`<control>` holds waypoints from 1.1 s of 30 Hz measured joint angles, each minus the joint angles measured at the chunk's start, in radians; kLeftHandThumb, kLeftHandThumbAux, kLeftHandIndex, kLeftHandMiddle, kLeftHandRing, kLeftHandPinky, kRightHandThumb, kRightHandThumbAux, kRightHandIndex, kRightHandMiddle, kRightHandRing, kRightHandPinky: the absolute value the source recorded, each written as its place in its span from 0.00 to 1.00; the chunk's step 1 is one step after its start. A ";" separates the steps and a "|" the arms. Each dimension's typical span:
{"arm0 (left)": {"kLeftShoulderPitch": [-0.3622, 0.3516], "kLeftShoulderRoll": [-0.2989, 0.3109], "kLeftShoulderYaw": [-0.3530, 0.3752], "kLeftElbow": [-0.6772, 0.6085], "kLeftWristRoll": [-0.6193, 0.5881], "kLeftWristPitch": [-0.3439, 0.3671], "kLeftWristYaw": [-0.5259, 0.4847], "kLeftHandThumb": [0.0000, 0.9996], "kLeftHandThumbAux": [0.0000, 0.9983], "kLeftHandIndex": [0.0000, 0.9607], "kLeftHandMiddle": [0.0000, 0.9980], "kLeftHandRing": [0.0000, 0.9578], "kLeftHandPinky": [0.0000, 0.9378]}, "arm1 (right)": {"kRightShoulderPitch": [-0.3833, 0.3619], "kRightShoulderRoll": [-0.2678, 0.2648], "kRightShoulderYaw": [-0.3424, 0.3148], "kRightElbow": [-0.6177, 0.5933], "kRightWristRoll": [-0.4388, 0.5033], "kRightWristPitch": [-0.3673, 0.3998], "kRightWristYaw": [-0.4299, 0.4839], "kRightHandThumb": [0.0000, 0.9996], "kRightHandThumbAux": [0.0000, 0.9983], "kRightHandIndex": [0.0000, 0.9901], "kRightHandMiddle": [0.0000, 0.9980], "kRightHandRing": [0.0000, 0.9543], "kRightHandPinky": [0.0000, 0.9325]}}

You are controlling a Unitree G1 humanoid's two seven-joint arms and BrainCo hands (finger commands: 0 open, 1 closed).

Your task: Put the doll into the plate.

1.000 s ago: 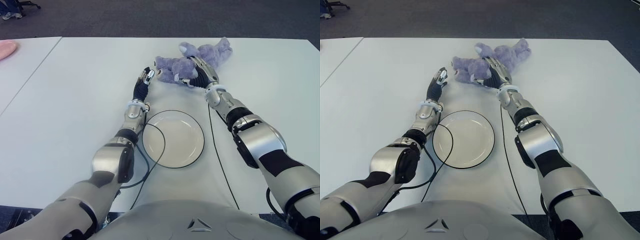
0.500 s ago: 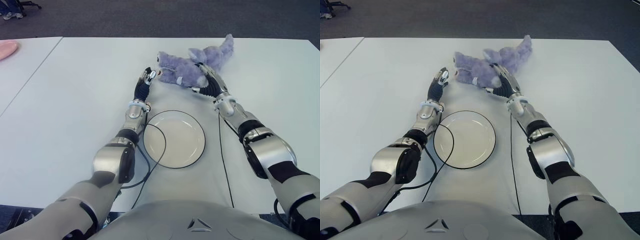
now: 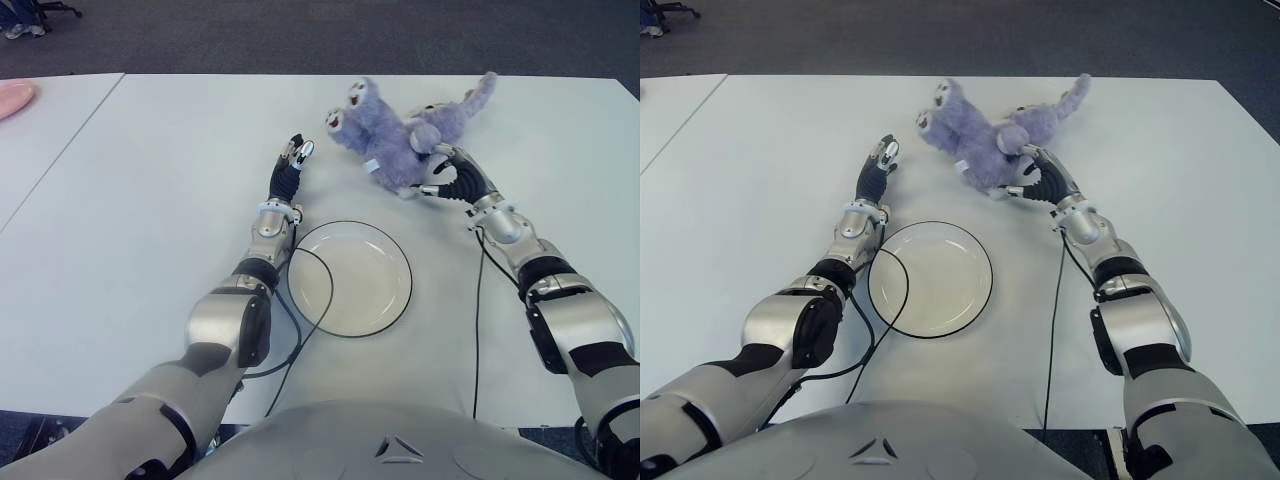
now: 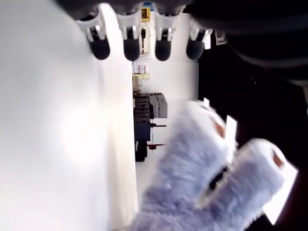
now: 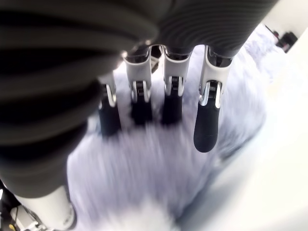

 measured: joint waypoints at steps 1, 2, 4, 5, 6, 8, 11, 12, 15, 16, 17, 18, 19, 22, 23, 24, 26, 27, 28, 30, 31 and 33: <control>-0.001 0.000 0.000 0.000 0.000 -0.001 0.000 0.00 0.32 0.05 0.04 0.03 0.02 | 0.013 -0.012 -0.003 -0.008 0.018 -0.007 0.032 0.15 0.76 0.55 0.55 0.53 0.45; -0.001 0.000 0.000 -0.001 0.000 -0.002 0.000 0.00 0.32 0.05 0.04 0.03 0.02 | 0.026 -0.024 -0.006 -0.018 0.033 -0.011 0.062 0.14 0.76 0.56 0.56 0.54 0.45; -0.003 0.000 0.000 -0.001 0.000 -0.007 0.000 0.00 0.32 0.06 0.04 0.03 0.01 | 0.061 -0.047 -0.011 -0.052 0.068 -0.012 0.133 0.11 0.77 0.58 0.59 0.57 0.45; -0.003 0.000 0.000 -0.001 0.000 -0.010 0.000 0.00 0.32 0.06 0.04 0.02 0.01 | 0.080 -0.058 -0.012 -0.072 0.082 -0.006 0.172 0.10 0.78 0.58 0.60 0.58 0.44; -0.003 0.000 0.000 -0.001 0.000 -0.011 0.000 0.00 0.32 0.06 0.04 0.02 0.01 | 0.103 -0.067 -0.014 -0.098 0.102 -0.003 0.205 0.10 0.78 0.58 0.60 0.58 0.44; -0.002 0.000 0.000 -0.001 0.000 -0.013 0.000 0.00 0.32 0.06 0.03 0.02 0.01 | 0.144 -0.083 -0.020 -0.162 0.150 0.003 0.271 0.09 0.79 0.59 0.62 0.60 0.45; 0.000 -0.002 0.000 0.000 0.000 -0.014 0.000 0.00 0.31 0.07 0.03 0.02 0.00 | 0.201 -0.107 -0.031 -0.251 0.215 0.022 0.367 0.09 0.80 0.60 0.63 0.61 0.47; 0.004 -0.003 0.000 0.001 0.000 -0.013 0.000 0.00 0.31 0.07 0.03 0.02 0.00 | 0.219 -0.115 -0.035 -0.279 0.234 0.029 0.395 0.09 0.80 0.60 0.63 0.61 0.47; 0.010 -0.005 0.000 0.004 0.000 -0.013 0.000 0.00 0.31 0.07 0.03 0.02 0.01 | 0.281 -0.141 -0.046 -0.361 0.293 0.052 0.476 0.08 0.79 0.60 0.65 0.63 0.50; 0.012 -0.006 0.000 0.006 0.000 -0.013 0.000 0.00 0.31 0.07 0.03 0.02 0.01 | 0.310 -0.153 -0.052 -0.397 0.311 0.062 0.502 0.07 0.79 0.61 0.65 0.64 0.51; 0.012 -0.007 0.000 0.007 0.000 -0.012 0.000 0.00 0.31 0.07 0.03 0.02 0.01 | 0.329 -0.161 -0.056 -0.420 0.322 0.070 0.520 0.07 0.79 0.61 0.65 0.64 0.52; 0.013 -0.007 -0.001 0.008 0.000 -0.011 0.000 0.00 0.31 0.07 0.03 0.02 0.01 | 0.350 -0.171 -0.060 -0.450 0.334 0.079 0.537 0.07 0.80 0.61 0.66 0.64 0.53; 0.014 -0.008 -0.001 0.008 0.000 -0.011 0.000 0.00 0.31 0.07 0.03 0.02 0.01 | 0.364 -0.177 -0.064 -0.470 0.341 0.085 0.547 0.07 0.80 0.61 0.66 0.65 0.55; 0.014 -0.009 -0.001 0.009 0.000 -0.010 0.000 0.00 0.32 0.07 0.03 0.02 0.01 | 0.408 -0.192 -0.077 -0.538 0.351 0.113 0.566 0.07 0.80 0.61 0.67 0.66 0.57; 0.014 -0.010 -0.001 0.009 0.000 -0.010 0.000 0.00 0.32 0.07 0.03 0.02 0.02 | 0.422 -0.196 -0.080 -0.559 0.352 0.121 0.571 0.06 0.79 0.61 0.66 0.66 0.57; 0.014 -0.010 -0.001 0.009 0.000 -0.010 0.000 0.00 0.32 0.07 0.03 0.02 0.02 | 0.433 -0.200 -0.083 -0.578 0.352 0.129 0.575 0.05 0.79 0.61 0.66 0.66 0.57; 0.014 -0.010 -0.001 0.009 0.000 -0.010 0.000 0.00 0.32 0.07 0.03 0.02 0.02 | 0.452 -0.205 -0.089 -0.606 0.353 0.140 0.579 0.04 0.79 0.61 0.66 0.65 0.58; 0.014 -0.010 -0.001 0.009 0.000 -0.010 0.000 0.00 0.32 0.07 0.03 0.02 0.02 | 0.459 -0.206 -0.093 -0.616 0.353 0.143 0.580 0.04 0.79 0.61 0.65 0.65 0.58; 0.014 -0.010 -0.001 0.009 0.000 -0.010 0.000 0.00 0.32 0.07 0.03 0.02 0.02 | 0.466 -0.207 -0.098 -0.624 0.352 0.144 0.582 0.03 0.79 0.61 0.65 0.64 0.59; 0.014 -0.010 -0.001 0.009 0.001 -0.010 0.000 0.00 0.32 0.07 0.03 0.02 0.01 | 0.469 -0.209 -0.104 -0.626 0.350 0.144 0.582 0.03 0.80 0.61 0.64 0.64 0.59; 0.014 -0.010 -0.001 0.009 0.001 -0.010 0.000 0.00 0.31 0.07 0.03 0.01 0.01 | 0.467 -0.209 -0.107 -0.623 0.346 0.144 0.581 0.03 0.81 0.61 0.63 0.63 0.60; 0.014 -0.010 -0.001 0.009 0.001 -0.010 0.000 0.00 0.31 0.07 0.03 0.01 0.01 | 0.459 -0.209 -0.107 -0.613 0.337 0.142 0.581 0.03 0.82 0.61 0.63 0.63 0.60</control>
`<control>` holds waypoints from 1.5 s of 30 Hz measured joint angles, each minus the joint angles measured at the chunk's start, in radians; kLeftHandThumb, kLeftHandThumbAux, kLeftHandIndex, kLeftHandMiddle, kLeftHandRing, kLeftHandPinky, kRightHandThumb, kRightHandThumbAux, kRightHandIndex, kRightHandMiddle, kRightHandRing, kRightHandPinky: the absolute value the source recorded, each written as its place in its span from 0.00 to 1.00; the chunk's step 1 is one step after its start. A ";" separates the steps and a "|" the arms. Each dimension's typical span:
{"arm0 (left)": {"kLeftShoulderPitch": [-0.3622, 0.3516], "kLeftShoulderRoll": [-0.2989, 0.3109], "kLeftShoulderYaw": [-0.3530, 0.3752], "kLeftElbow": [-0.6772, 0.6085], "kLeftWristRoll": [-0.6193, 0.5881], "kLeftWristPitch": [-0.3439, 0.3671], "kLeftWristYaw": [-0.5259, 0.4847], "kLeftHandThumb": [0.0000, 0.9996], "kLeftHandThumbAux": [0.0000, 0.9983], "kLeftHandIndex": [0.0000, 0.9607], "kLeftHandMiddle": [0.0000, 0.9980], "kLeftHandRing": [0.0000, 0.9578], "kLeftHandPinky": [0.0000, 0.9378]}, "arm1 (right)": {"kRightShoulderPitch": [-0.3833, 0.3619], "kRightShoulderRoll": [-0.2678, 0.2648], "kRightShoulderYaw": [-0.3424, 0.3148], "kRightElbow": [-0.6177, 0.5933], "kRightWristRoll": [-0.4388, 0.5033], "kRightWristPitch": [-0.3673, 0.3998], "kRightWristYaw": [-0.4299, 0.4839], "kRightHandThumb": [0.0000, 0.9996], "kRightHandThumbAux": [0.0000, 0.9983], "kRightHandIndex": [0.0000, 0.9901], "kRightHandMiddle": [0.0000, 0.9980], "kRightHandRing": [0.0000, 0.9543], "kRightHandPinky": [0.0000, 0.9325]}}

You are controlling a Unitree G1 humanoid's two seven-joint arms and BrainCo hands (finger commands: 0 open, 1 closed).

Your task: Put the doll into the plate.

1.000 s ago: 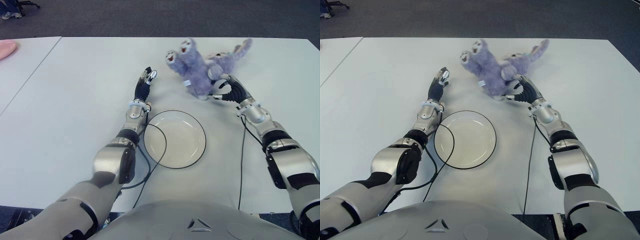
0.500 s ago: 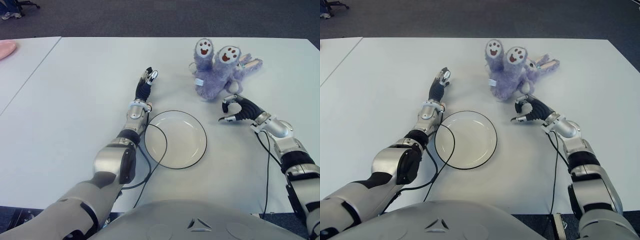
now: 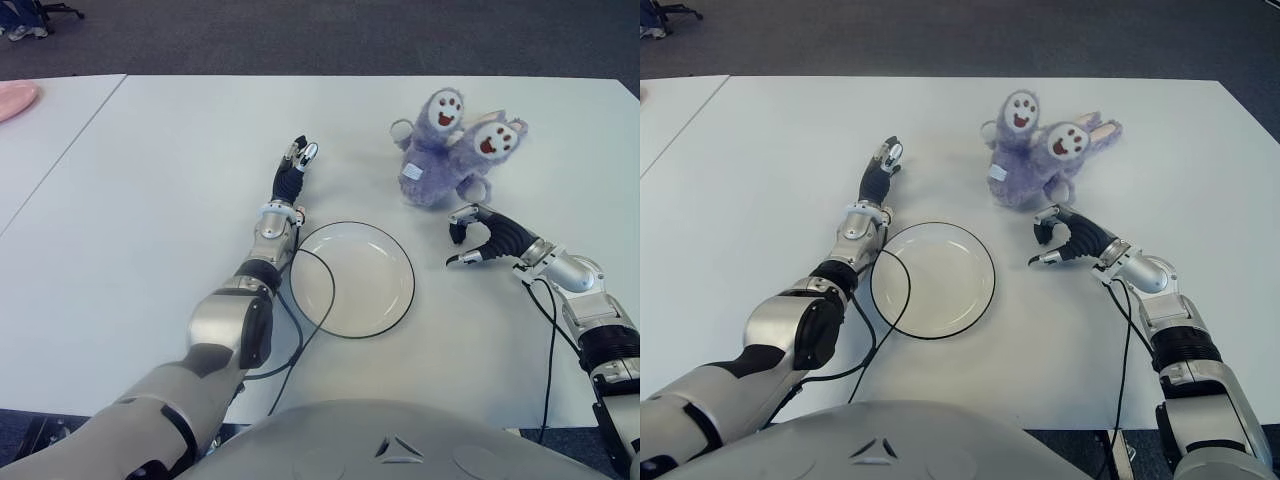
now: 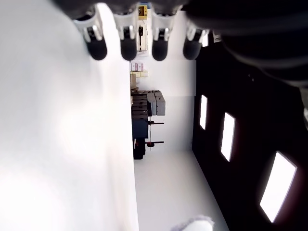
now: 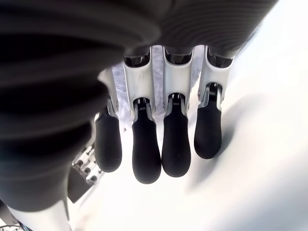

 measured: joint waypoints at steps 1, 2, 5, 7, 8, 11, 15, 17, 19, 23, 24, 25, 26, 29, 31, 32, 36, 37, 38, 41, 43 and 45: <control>0.000 0.000 0.000 0.000 0.000 0.000 0.000 0.00 0.31 0.07 0.03 0.01 0.01 | -0.005 0.000 0.000 0.007 -0.005 -0.001 0.000 0.03 0.82 0.61 0.62 0.63 0.61; 0.000 0.000 -0.001 0.000 0.000 0.001 0.000 0.00 0.32 0.06 0.03 0.01 0.01 | -0.010 0.000 0.000 0.013 -0.012 -0.003 -0.001 0.03 0.83 0.61 0.62 0.63 0.61; 0.000 0.000 -0.001 0.000 0.001 0.001 0.000 0.00 0.31 0.06 0.03 0.01 0.01 | -0.024 0.000 0.001 0.030 -0.031 -0.008 -0.007 0.03 0.84 0.61 0.62 0.63 0.62; 0.000 0.000 -0.001 0.000 0.001 0.001 0.000 0.00 0.31 0.06 0.03 0.01 0.02 | -0.036 0.001 0.003 0.044 -0.049 -0.011 -0.015 0.03 0.84 0.61 0.63 0.64 0.63; 0.000 0.000 -0.001 0.000 0.001 0.002 0.000 0.00 0.31 0.06 0.03 0.01 0.02 | -0.044 0.003 0.004 0.055 -0.057 -0.013 -0.020 0.03 0.84 0.61 0.63 0.64 0.63; 0.000 0.000 -0.002 0.000 0.001 0.002 0.000 0.00 0.31 0.05 0.03 0.02 0.02 | -0.068 0.008 0.007 0.088 -0.080 -0.021 -0.035 0.03 0.84 0.61 0.64 0.65 0.64; -0.001 0.000 -0.002 0.000 0.002 0.002 0.000 0.00 0.31 0.05 0.03 0.02 0.03 | -0.101 0.015 0.009 0.144 -0.110 -0.025 -0.053 0.06 0.84 0.61 0.65 0.66 0.65; -0.001 0.000 -0.002 0.000 0.004 0.003 0.000 0.00 0.31 0.06 0.03 0.02 0.03 | -0.117 0.016 0.010 0.172 -0.117 -0.027 -0.061 0.06 0.84 0.62 0.66 0.67 0.66; -0.001 0.001 -0.001 0.000 0.005 0.003 0.000 0.00 0.31 0.06 0.03 0.02 0.02 | -0.138 0.020 0.009 0.207 -0.123 -0.030 -0.068 0.07 0.83 0.62 0.67 0.67 0.66; -0.001 0.001 -0.001 0.000 0.006 0.004 0.000 0.00 0.31 0.06 0.03 0.02 0.02 | -0.177 0.031 0.010 0.268 -0.135 -0.035 -0.076 0.08 0.83 0.63 0.68 0.68 0.67; -0.001 0.001 -0.001 0.000 0.006 0.004 0.000 0.00 0.31 0.06 0.03 0.02 0.02 | -0.185 0.035 0.010 0.281 -0.136 -0.039 -0.079 0.08 0.82 0.63 0.69 0.68 0.67; -0.001 0.002 -0.001 0.000 0.006 0.005 0.000 0.00 0.31 0.06 0.03 0.02 0.02 | -0.192 0.038 0.011 0.292 -0.139 -0.043 -0.081 0.08 0.81 0.63 0.69 0.68 0.67; -0.001 0.002 -0.001 0.000 0.006 0.005 0.000 0.00 0.31 0.06 0.03 0.02 0.03 | -0.198 0.042 0.011 0.304 -0.142 -0.046 -0.086 0.08 0.81 0.63 0.69 0.69 0.67; -0.001 0.002 -0.001 0.000 0.006 0.007 0.000 0.00 0.31 0.05 0.03 0.02 0.02 | -0.217 0.052 0.014 0.333 -0.157 -0.056 -0.103 0.07 0.79 0.62 0.68 0.68 0.64; -0.001 0.003 -0.001 0.000 0.006 0.010 0.000 0.00 0.31 0.05 0.03 0.02 0.02 | -0.230 0.060 0.019 0.345 -0.170 -0.060 -0.120 0.06 0.78 0.62 0.67 0.68 0.63; -0.002 0.003 -0.001 0.000 0.006 0.011 0.000 0.00 0.32 0.05 0.03 0.02 0.02 | -0.234 0.063 0.023 0.346 -0.176 -0.059 -0.127 0.05 0.78 0.62 0.66 0.68 0.63; -0.003 0.006 -0.001 0.000 0.007 0.014 0.000 0.00 0.32 0.05 0.03 0.02 0.02 | -0.234 0.078 0.037 0.297 -0.207 -0.049 -0.145 0.05 0.77 0.61 0.63 0.66 0.61; -0.003 0.006 -0.001 0.000 0.007 0.014 0.000 0.00 0.32 0.05 0.03 0.02 0.02 | -0.233 0.081 0.042 0.279 -0.215 -0.043 -0.148 0.05 0.77 0.60 0.61 0.65 0.60; -0.003 0.006 -0.001 0.000 0.007 0.014 0.000 0.00 0.32 0.05 0.03 0.02 0.02 | -0.232 0.085 0.046 0.265 -0.225 -0.041 -0.152 0.05 0.77 0.60 0.59 0.65 0.59; -0.004 0.006 -0.002 0.000 0.007 0.015 0.000 0.00 0.32 0.05 0.03 0.02 0.02 | -0.232 0.092 0.059 0.234 -0.256 -0.034 -0.169 0.06 0.77 0.59 0.56 0.63 0.57; -0.004 0.006 -0.002 0.000 0.007 0.015 0.000 0.00 0.32 0.05 0.03 0.02 0.03 | -0.231 0.092 0.065 0.222 -0.275 -0.028 -0.181 0.07 0.76 0.58 0.54 0.61 0.55; -0.004 0.007 -0.002 0.000 0.007 0.015 0.000 0.00 0.32 0.06 0.03 0.02 0.03 | -0.231 0.092 0.069 0.216 -0.289 -0.021 -0.191 0.08 0.75 0.57 0.52 0.60 0.54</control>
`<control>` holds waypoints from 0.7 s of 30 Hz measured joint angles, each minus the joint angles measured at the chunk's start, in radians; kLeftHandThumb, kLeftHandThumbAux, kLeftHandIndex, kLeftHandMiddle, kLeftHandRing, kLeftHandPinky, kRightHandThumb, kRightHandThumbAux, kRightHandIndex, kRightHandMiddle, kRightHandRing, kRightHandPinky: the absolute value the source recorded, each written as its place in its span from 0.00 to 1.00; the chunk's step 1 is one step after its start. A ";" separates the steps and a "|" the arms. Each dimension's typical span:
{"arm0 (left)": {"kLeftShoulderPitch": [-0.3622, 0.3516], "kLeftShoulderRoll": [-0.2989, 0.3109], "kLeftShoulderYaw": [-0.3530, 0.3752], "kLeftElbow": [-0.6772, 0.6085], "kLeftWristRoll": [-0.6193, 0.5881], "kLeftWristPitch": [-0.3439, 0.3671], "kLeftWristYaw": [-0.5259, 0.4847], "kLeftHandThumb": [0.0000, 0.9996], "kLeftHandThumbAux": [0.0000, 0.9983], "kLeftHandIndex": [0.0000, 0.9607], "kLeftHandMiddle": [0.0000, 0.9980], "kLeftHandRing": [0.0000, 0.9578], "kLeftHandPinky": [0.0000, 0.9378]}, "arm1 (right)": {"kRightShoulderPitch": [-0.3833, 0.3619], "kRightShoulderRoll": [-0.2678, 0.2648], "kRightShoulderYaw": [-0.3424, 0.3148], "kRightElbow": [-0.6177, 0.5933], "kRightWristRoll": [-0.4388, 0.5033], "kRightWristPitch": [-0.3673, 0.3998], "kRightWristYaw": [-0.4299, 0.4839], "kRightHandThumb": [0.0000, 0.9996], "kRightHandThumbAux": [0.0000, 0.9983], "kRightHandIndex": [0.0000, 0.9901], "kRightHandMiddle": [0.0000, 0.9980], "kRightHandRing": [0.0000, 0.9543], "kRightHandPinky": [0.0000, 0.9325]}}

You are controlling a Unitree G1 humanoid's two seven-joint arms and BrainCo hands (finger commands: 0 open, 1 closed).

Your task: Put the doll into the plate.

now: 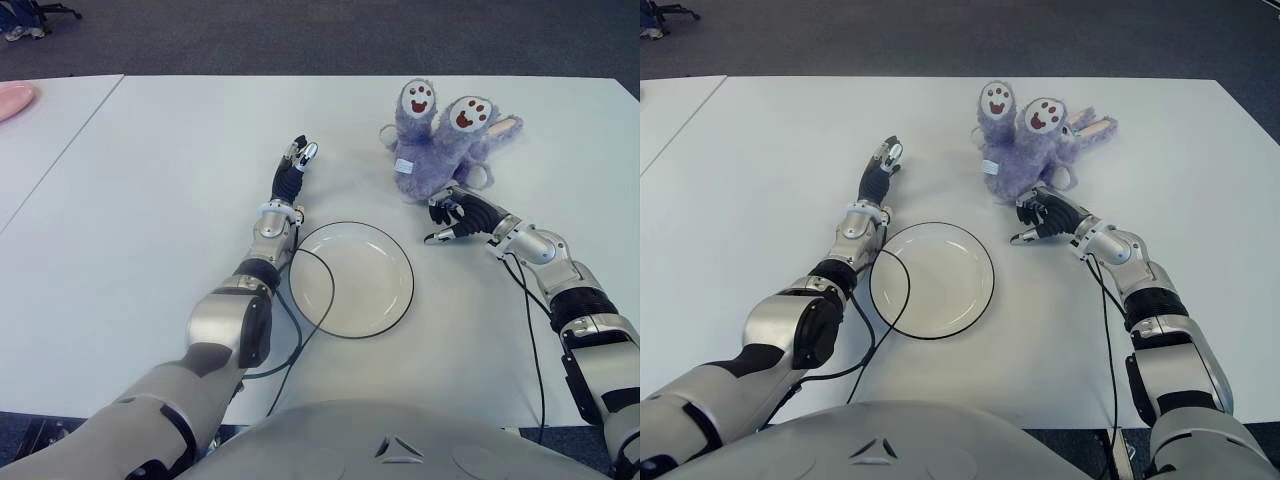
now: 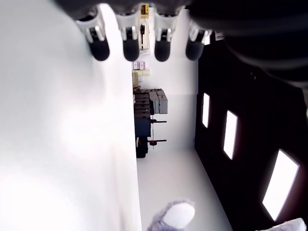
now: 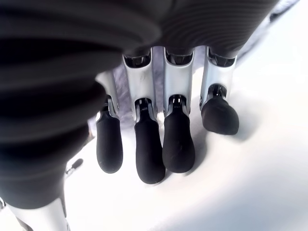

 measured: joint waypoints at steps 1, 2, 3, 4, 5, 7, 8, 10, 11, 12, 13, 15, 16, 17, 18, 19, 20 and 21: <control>0.000 0.000 0.000 0.000 0.000 0.000 0.000 0.00 0.32 0.06 0.03 0.02 0.03 | 0.000 0.000 0.002 -0.003 -0.007 0.005 -0.005 0.09 0.75 0.57 0.52 0.59 0.53; 0.000 0.000 0.000 0.000 0.000 0.000 0.000 0.00 0.32 0.06 0.03 0.02 0.03 | 0.000 0.000 0.004 -0.006 -0.014 0.010 -0.009 0.10 0.74 0.57 0.51 0.58 0.53; 0.000 0.001 0.000 0.000 0.001 0.000 0.000 0.00 0.32 0.06 0.03 0.02 0.03 | 0.000 0.000 0.005 -0.009 -0.021 0.016 -0.013 0.11 0.74 0.57 0.50 0.58 0.53; 0.000 0.001 0.000 0.000 0.001 0.000 0.000 0.00 0.32 0.06 0.03 0.02 0.03 | -0.001 0.000 0.006 -0.011 -0.025 0.021 -0.015 0.12 0.74 0.57 0.50 0.57 0.52; 0.000 0.001 0.000 0.000 0.001 0.000 0.000 0.00 0.32 0.07 0.03 0.02 0.03 | -0.001 0.000 0.007 -0.014 -0.028 0.027 -0.019 0.14 0.73 0.57 0.49 0.57 0.52; 0.000 0.002 0.000 0.000 0.001 0.000 0.000 0.00 0.32 0.07 0.03 0.02 0.03 | -0.001 0.000 0.009 -0.020 -0.036 0.037 -0.023 0.16 0.73 0.57 0.49 0.56 0.52; 0.000 0.003 0.000 0.000 0.001 0.001 0.000 0.00 0.32 0.07 0.04 0.03 0.03 | -0.001 0.000 0.010 -0.024 -0.039 0.043 -0.023 0.18 0.73 0.57 0.49 0.56 0.51; 0.000 0.004 -0.001 0.000 0.001 0.001 0.000 0.00 0.33 0.08 0.04 0.03 0.04 | -0.001 0.001 0.012 -0.032 -0.043 0.054 -0.024 0.20 0.72 0.57 0.49 0.56 0.51; 0.000 0.004 -0.001 0.000 0.001 0.001 0.000 0.00 0.33 0.09 0.04 0.03 0.04 | -0.001 0.001 0.013 -0.037 -0.045 0.062 -0.025 0.22 0.72 0.57 0.49 0.56 0.51; 0.000 0.004 -0.001 0.000 0.001 0.001 0.000 0.00 0.33 0.09 0.04 0.03 0.04 | -0.002 0.002 0.015 -0.042 -0.048 0.070 -0.025 0.23 0.72 0.57 0.48 0.55 0.51; 0.000 0.004 -0.001 0.000 0.001 0.001 0.000 0.00 0.33 0.10 0.04 0.03 0.04 | -0.003 0.002 0.017 -0.047 -0.050 0.077 -0.025 0.23 0.72 0.57 0.48 0.55 0.51; 0.000 0.005 -0.001 0.000 0.001 0.001 0.000 0.00 0.33 0.10 0.04 0.03 0.05 | -0.005 0.004 0.020 -0.057 -0.057 0.091 -0.025 0.24 0.72 0.57 0.48 0.55 0.51; 0.000 0.005 -0.001 0.000 0.001 0.001 0.000 0.00 0.33 0.11 0.04 0.03 0.05 | -0.006 0.006 0.022 -0.061 -0.060 0.100 -0.025 0.25 0.71 0.57 0.48 0.56 0.52; 0.000 0.005 -0.001 0.000 0.001 0.001 0.000 0.00 0.34 0.11 0.05 0.03 0.05 | -0.009 0.008 0.024 -0.064 -0.064 0.111 -0.026 0.25 0.70 0.56 0.48 0.55 0.51; 0.000 0.006 -0.001 0.000 0.002 0.001 0.000 0.00 0.34 0.12 0.05 0.04 0.05 | -0.012 0.011 0.026 -0.066 -0.066 0.120 -0.028 0.25 0.70 0.56 0.48 0.55 0.51; 0.000 0.006 -0.001 0.000 0.002 0.001 0.000 0.00 0.34 0.12 0.05 0.04 0.05 | -0.016 0.014 0.028 -0.068 -0.069 0.130 -0.029 0.25 0.70 0.56 0.48 0.55 0.51; 0.000 0.006 -0.001 0.000 0.002 0.001 0.000 0.00 0.34 0.12 0.05 0.04 0.05 | -0.020 0.017 0.030 -0.069 -0.072 0.139 -0.030 0.23 0.68 0.51 0.46 0.53 0.49; 0.000 0.006 -0.001 0.000 0.002 0.001 0.000 0.00 0.33 0.12 0.05 0.04 0.05 | -0.025 0.020 0.033 -0.069 -0.077 0.148 -0.032 0.21 0.65 0.46 0.44 0.50 0.45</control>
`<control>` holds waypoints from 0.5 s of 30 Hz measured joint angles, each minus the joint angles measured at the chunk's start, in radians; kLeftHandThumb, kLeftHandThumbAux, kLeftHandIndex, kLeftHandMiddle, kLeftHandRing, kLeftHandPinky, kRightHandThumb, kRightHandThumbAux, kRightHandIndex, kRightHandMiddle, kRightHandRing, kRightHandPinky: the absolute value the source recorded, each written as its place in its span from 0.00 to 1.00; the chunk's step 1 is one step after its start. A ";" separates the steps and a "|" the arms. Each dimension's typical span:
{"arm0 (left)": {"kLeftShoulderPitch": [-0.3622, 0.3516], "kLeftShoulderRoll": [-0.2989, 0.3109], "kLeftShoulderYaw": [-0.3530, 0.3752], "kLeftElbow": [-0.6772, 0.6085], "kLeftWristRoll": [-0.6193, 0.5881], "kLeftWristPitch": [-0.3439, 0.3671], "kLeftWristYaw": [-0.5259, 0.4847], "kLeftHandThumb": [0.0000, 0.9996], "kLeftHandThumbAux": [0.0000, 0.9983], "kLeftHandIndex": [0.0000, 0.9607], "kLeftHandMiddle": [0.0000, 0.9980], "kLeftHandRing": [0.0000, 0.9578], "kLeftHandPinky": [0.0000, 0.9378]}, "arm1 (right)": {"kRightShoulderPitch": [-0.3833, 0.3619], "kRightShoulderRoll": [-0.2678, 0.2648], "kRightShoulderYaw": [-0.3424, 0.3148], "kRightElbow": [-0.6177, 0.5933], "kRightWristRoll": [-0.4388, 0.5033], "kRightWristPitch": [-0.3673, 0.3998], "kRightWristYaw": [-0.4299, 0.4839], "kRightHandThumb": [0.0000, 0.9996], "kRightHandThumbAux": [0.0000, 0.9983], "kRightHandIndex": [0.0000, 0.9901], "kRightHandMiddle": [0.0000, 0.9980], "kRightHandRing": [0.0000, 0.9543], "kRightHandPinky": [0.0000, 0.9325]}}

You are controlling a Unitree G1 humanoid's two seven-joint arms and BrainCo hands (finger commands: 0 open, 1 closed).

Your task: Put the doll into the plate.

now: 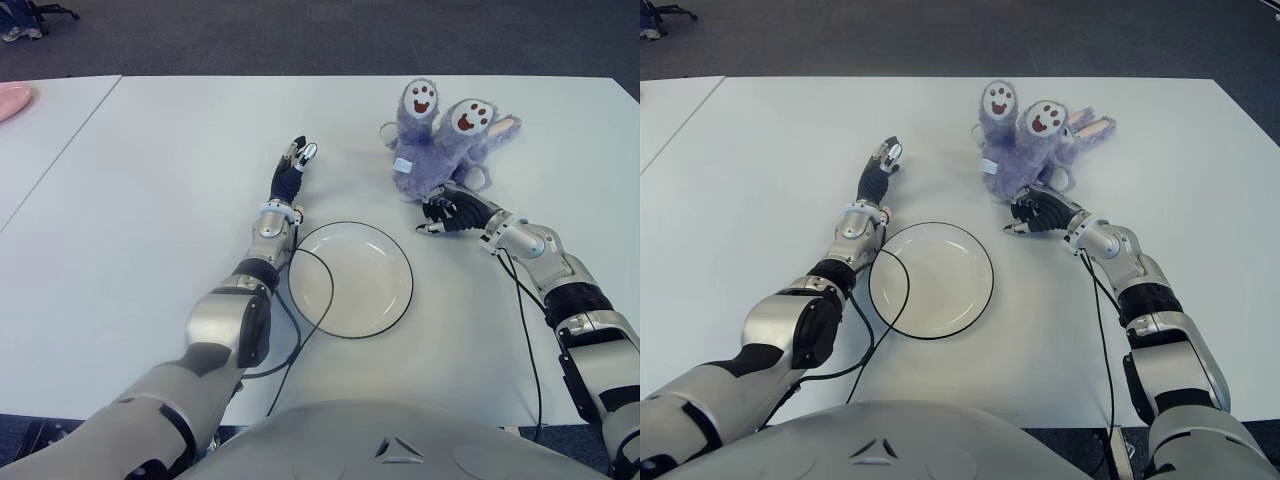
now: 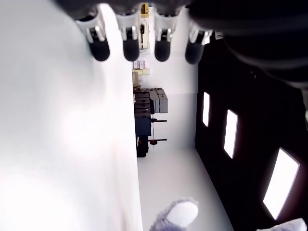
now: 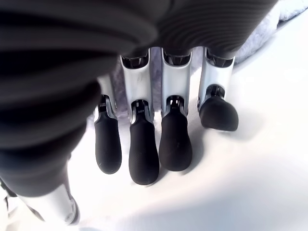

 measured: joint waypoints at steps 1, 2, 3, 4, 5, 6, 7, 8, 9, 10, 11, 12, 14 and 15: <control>0.000 0.000 0.000 0.000 0.000 0.000 0.000 0.00 0.33 0.12 0.05 0.04 0.05 | -0.006 0.003 0.003 0.000 -0.005 0.013 -0.004 0.20 0.64 0.44 0.43 0.49 0.44; 0.000 0.000 0.000 0.000 0.000 0.000 -0.001 0.00 0.33 0.12 0.05 0.04 0.05 | -0.011 0.006 0.005 0.000 -0.009 0.026 -0.007 0.17 0.60 0.39 0.38 0.43 0.38; 0.000 0.001 0.000 0.000 0.000 0.000 -0.001 0.00 0.33 0.12 0.05 0.04 0.05 | -0.017 0.011 0.007 0.000 -0.013 0.043 -0.011 0.15 0.58 0.36 0.35 0.40 0.34; 0.000 0.001 -0.001 0.000 0.000 0.000 -0.001 0.00 0.33 0.12 0.05 0.04 0.05 | -0.022 0.015 0.009 -0.001 -0.018 0.058 -0.015 0.14 0.55 0.33 0.32 0.35 0.30; 0.000 0.001 -0.001 0.000 0.000 0.000 -0.002 0.00 0.33 0.13 0.05 0.04 0.05 | -0.026 0.017 0.010 -0.002 -0.021 0.073 -0.018 0.12 0.52 0.29 0.27 0.29 0.25; 0.000 0.001 -0.001 0.000 0.000 0.000 -0.002 0.00 0.33 0.13 0.05 0.04 0.05 | -0.029 0.020 0.011 -0.005 -0.024 0.087 -0.020 0.11 0.49 0.25 0.21 0.22 0.18; 0.000 0.001 -0.001 0.000 0.000 0.000 -0.003 0.00 0.33 0.13 0.05 0.04 0.05 | -0.032 0.022 0.011 -0.008 -0.026 0.104 -0.022 0.10 0.48 0.24 0.19 0.19 0.15; 0.000 0.001 -0.001 0.000 0.000 0.000 -0.003 0.00 0.33 0.13 0.05 0.04 0.05 | -0.034 0.024 0.011 -0.012 -0.027 0.118 -0.024 0.10 0.45 0.16 0.12 0.12 0.10; 0.000 0.002 -0.001 0.000 0.000 0.000 -0.004 0.00 0.33 0.12 0.05 0.04 0.05 | -0.034 0.025 0.011 -0.019 -0.029 0.134 -0.023 0.09 0.43 0.11 0.08 0.08 0.06; 0.000 0.002 -0.001 0.000 0.000 0.000 -0.005 0.00 0.33 0.12 0.05 0.04 0.05 | -0.034 0.026 0.012 -0.027 -0.030 0.149 -0.023 0.10 0.42 0.09 0.06 0.06 0.05; 0.000 0.002 -0.001 0.000 0.000 0.000 -0.005 0.00 0.33 0.12 0.05 0.04 0.05 | -0.034 0.026 0.012 -0.036 -0.030 0.162 -0.022 0.10 0.40 0.06 0.04 0.04 0.03; 0.000 0.003 -0.001 0.000 0.000 0.000 -0.005 0.00 0.33 0.12 0.05 0.04 0.05 | -0.033 0.026 0.012 -0.048 -0.031 0.176 -0.020 0.10 0.38 0.04 0.02 0.03 0.02; 0.000 0.003 -0.001 0.000 0.000 0.000 -0.005 0.00 0.33 0.12 0.05 0.04 0.05 | -0.025 0.025 0.012 -0.083 -0.032 0.208 -0.012 0.10 0.35 0.02 0.01 0.01 0.01; 0.000 0.004 -0.001 0.000 0.000 0.000 -0.005 0.00 0.33 0.12 0.05 0.04 0.05 | -0.016 0.024 0.012 -0.110 -0.033 0.227 -0.005 0.10 0.33 0.01 0.01 0.01 0.01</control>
